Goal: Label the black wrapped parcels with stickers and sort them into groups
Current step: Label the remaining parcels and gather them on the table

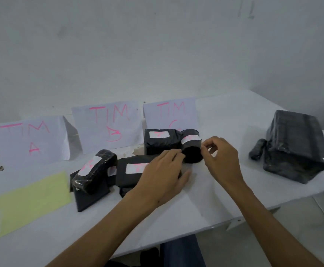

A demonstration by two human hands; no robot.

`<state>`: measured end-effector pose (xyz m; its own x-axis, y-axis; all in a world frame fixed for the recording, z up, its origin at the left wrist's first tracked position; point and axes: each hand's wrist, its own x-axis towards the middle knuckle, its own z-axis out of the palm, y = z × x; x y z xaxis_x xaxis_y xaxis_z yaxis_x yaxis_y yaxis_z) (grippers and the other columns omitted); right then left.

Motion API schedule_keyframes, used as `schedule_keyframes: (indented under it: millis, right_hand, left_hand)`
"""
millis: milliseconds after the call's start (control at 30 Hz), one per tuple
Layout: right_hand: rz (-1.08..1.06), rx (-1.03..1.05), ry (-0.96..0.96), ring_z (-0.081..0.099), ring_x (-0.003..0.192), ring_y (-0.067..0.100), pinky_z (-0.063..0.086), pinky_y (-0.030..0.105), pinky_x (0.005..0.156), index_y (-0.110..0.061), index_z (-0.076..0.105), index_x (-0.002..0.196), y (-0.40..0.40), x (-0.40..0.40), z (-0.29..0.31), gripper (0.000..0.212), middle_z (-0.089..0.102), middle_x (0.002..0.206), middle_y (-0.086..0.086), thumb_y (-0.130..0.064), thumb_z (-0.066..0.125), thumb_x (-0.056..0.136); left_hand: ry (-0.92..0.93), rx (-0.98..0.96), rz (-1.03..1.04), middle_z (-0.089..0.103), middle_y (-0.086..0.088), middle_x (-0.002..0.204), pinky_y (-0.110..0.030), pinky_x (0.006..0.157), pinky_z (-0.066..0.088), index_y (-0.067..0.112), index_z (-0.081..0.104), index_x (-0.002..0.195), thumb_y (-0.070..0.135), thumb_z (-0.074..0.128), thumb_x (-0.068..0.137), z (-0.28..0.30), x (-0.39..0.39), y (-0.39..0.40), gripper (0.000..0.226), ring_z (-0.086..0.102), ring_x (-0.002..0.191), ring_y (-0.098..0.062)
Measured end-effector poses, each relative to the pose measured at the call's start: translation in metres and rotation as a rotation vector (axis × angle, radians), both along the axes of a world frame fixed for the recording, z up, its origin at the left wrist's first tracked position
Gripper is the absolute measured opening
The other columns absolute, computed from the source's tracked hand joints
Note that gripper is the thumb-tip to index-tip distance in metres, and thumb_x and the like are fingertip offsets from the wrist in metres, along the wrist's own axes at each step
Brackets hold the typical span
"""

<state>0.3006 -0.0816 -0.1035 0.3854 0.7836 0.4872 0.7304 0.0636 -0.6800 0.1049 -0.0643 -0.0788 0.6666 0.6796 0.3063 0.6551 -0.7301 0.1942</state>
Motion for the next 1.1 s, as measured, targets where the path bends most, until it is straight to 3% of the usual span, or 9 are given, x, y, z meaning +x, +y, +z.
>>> schedule_keyframes:
  millis: [167, 300, 433, 600, 667, 733, 800, 867, 1100]
  right_hand:
    - [-0.127, 0.031, -0.006, 0.057, 0.083, 0.005, 0.042, 0.013, 0.071, -0.020, 0.065, 0.095, -0.015, 0.042, 0.014, 0.006, 0.063, 0.095, -0.006, -0.014, 0.066, 0.092]
    - [-0.234, 0.039, -0.062, 0.055, 0.089, 0.011, 0.043, 0.018, 0.073, -0.018, 0.064, 0.098, -0.026, 0.079, 0.024, 0.007, 0.061, 0.099, -0.004, -0.013, 0.066, 0.092]
    - [-0.246, -0.047, -0.150, 0.055, 0.090, 0.014, 0.048, 0.029, 0.079, -0.013, 0.063, 0.100, -0.030, 0.105, 0.028, 0.007, 0.059, 0.100, -0.001, -0.014, 0.066, 0.093]
    - [-0.308, -0.166, -0.435, 0.058, 0.098, 0.025, 0.049, 0.039, 0.082, -0.014, 0.066, 0.094, -0.024, 0.111, 0.040, 0.010, 0.063, 0.103, 0.005, -0.024, 0.067, 0.091]
    - [-0.462, -0.173, -0.496, 0.057, 0.105, 0.033, 0.048, 0.045, 0.088, -0.013, 0.064, 0.101, -0.021, 0.126, 0.054, 0.025, 0.064, 0.109, 0.011, -0.033, 0.067, 0.088]
    - [-0.651, -0.363, -0.465, 0.050, 0.121, 0.046, 0.044, 0.058, 0.100, -0.006, 0.053, 0.124, -0.017, 0.151, 0.067, 0.064, 0.055, 0.127, 0.025, -0.051, 0.072, 0.083]
    - [-0.724, -0.635, -0.251, 0.026, 0.141, 0.056, 0.026, 0.076, 0.108, -0.006, 0.026, 0.150, -0.019, 0.176, 0.073, 0.111, 0.026, 0.155, 0.031, -0.071, 0.074, 0.073]
    - [-0.684, -0.769, -0.002, 0.016, 0.146, 0.056, 0.021, 0.078, 0.110, -0.016, 0.004, 0.159, -0.023, 0.192, 0.072, 0.134, 0.006, 0.164, 0.027, -0.083, 0.071, 0.064]
    - [-0.724, -0.618, 0.014, 0.040, 0.132, 0.049, 0.040, 0.059, 0.100, -0.013, 0.013, 0.155, -0.027, 0.173, 0.066, 0.126, 0.032, 0.149, 0.028, -0.077, 0.074, 0.066]
  left_hand:
    - [-0.021, 0.023, -0.097, 0.031, -0.005, 0.162, -0.035, 0.119, 0.031, 0.011, 0.034, 0.153, 0.045, 0.051, 0.101, -0.005, 0.062, 0.021, 0.065, 0.028, 0.149, -0.020]
    - [0.152, -0.015, -0.056, 0.015, -0.009, 0.168, -0.044, 0.125, 0.020, 0.008, 0.023, 0.158, 0.052, 0.043, 0.102, -0.010, 0.103, 0.053, 0.073, 0.012, 0.156, -0.024]
    - [0.377, 0.068, 0.022, 0.031, -0.011, 0.162, -0.047, 0.125, 0.013, 0.003, 0.039, 0.150, 0.053, 0.037, 0.103, -0.022, 0.119, 0.065, 0.068, 0.014, 0.154, -0.028]
    - [0.427, 0.146, 0.016, 0.049, -0.010, 0.148, -0.043, 0.124, 0.014, 0.004, 0.054, 0.138, 0.037, 0.042, 0.103, -0.026, 0.124, 0.064, 0.049, 0.027, 0.148, -0.029]
    - [0.417, 0.137, 0.000, 0.051, -0.008, 0.145, -0.044, 0.124, 0.014, 0.006, 0.056, 0.135, 0.036, 0.043, 0.102, -0.025, 0.125, 0.064, 0.046, 0.026, 0.148, -0.029]
    - [0.387, 0.121, -0.016, 0.050, -0.009, 0.147, -0.045, 0.123, 0.014, 0.006, 0.054, 0.137, 0.037, 0.046, 0.101, -0.026, 0.123, 0.065, 0.048, 0.024, 0.150, -0.031]
    - [0.313, 0.102, -0.036, 0.050, -0.009, 0.148, -0.045, 0.123, 0.016, 0.006, 0.051, 0.140, 0.038, 0.050, 0.099, -0.026, 0.118, 0.064, 0.052, 0.025, 0.150, -0.032]
    - [0.242, 0.055, -0.059, 0.044, -0.009, 0.153, -0.044, 0.123, 0.016, 0.008, 0.044, 0.146, 0.038, 0.051, 0.099, -0.022, 0.114, 0.064, 0.057, 0.024, 0.151, -0.030]
    - [0.137, -0.094, -0.114, 0.031, -0.008, 0.161, -0.045, 0.124, 0.015, 0.011, 0.027, 0.156, 0.043, 0.054, 0.099, -0.015, 0.105, 0.068, 0.070, 0.019, 0.153, -0.029]
